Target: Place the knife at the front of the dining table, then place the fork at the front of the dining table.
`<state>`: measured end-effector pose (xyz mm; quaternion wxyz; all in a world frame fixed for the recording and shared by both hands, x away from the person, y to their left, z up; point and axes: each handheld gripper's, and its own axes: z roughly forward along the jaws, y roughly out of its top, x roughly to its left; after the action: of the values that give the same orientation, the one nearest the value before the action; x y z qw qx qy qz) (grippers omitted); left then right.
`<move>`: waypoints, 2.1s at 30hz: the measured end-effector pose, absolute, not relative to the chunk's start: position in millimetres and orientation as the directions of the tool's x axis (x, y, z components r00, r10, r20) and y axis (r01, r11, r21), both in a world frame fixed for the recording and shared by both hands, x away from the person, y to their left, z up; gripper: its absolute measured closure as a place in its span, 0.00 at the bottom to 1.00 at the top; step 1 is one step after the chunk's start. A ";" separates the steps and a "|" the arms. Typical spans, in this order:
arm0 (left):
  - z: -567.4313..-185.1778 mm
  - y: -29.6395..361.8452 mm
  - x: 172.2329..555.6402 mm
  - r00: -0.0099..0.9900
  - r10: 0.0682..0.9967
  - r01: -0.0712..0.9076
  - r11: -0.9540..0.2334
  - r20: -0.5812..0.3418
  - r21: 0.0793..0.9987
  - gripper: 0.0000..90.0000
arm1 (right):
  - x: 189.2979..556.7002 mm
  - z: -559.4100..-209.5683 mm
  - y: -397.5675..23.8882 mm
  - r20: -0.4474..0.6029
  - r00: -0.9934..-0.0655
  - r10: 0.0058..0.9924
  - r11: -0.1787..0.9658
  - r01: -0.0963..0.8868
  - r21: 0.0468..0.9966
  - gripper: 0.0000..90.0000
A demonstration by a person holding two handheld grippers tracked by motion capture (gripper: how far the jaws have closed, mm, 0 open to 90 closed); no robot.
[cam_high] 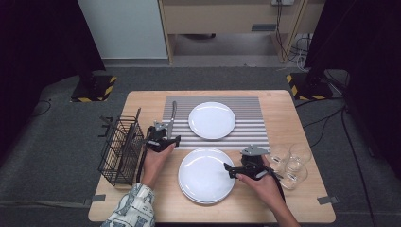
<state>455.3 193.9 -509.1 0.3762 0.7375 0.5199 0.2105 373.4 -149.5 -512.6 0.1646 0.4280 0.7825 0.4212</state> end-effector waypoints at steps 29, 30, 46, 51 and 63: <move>-483.6 177.1 411.7 0.460 0.886 0.534 -0.230 -0.051 0.813 0.24 | 370.5 -510.3 -147.0 0.089 -0.582 0.808 0.281 0.514 0.811 0.08; -483.4 176.7 410.1 0.464 0.885 0.536 -0.237 -0.047 0.811 0.24 | 370.4 -510.3 -146.7 0.092 -0.581 0.809 0.278 0.516 0.810 0.08; -472.6 175.6 393.5 0.492 0.870 0.544 -0.275 -0.035 0.793 0.23 | 370.3 -510.6 -148.2 0.090 -0.583 0.808 0.282 0.516 0.809 0.08; -472.0 176.7 390.8 0.494 0.869 0.547 -0.277 -0.037 0.790 0.22 | 370.4 -510.5 -148.3 0.089 -0.583 0.808 0.283 0.516 0.809 0.08; -461.9 185.9 381.9 0.493 0.869 0.540 -0.261 -0.049 0.800 0.22 | 370.1 -509.4 -148.5 0.089 -0.582 0.808 0.281 0.514 0.811 0.08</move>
<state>381.9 185.9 -461.9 0.3981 0.7668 0.4593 0.2066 370.1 -148.5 -509.4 0.1731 0.4231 0.7812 0.4251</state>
